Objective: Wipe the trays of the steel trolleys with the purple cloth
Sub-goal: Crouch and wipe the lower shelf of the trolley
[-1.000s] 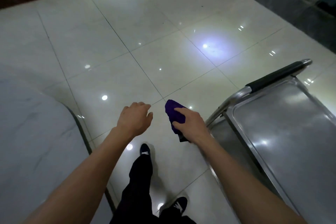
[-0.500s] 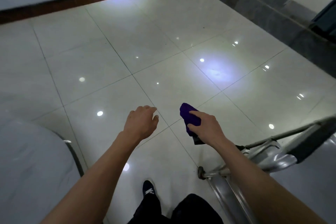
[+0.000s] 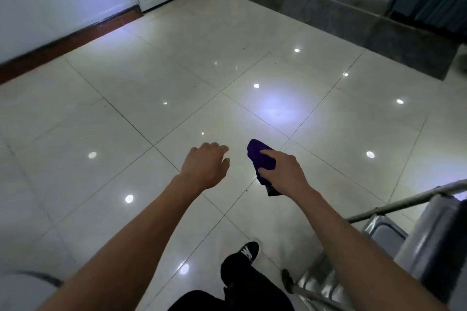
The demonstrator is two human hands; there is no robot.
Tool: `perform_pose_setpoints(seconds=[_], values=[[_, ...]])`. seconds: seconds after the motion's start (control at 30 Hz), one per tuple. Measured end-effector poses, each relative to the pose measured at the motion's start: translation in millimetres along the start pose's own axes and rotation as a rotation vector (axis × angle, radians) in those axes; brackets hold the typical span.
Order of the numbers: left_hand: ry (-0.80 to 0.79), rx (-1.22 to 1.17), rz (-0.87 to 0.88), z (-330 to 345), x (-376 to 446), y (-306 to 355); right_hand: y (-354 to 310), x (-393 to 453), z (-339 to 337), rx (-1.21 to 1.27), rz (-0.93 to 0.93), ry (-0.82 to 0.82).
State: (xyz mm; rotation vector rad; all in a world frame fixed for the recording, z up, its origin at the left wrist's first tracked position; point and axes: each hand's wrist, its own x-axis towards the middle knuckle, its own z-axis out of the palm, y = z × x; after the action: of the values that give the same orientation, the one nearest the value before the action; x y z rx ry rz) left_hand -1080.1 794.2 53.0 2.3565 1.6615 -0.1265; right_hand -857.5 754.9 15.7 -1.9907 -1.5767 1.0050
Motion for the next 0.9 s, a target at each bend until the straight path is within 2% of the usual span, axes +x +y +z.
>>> perform_pose_setpoints(seconds=[0.23,0.57,0.73,0.9], values=[[0.002,0.05,0.097,-37.2,117.5,38.0,4.1,78.6,-79.3,-0.011,0.022,0.103],[-0.132,0.029,0.263,-23.4,276.8,87.1,65.3,167.1,-142.3,0.108,0.263,0.216],[-0.135,-0.025,0.346,-28.4,379.8,112.0,76.3,234.5,-180.9,0.103,0.334,0.285],[-0.176,0.009,0.492,-38.2,463.6,164.2,101.5,269.8,-223.5,0.138,0.453,0.392]])
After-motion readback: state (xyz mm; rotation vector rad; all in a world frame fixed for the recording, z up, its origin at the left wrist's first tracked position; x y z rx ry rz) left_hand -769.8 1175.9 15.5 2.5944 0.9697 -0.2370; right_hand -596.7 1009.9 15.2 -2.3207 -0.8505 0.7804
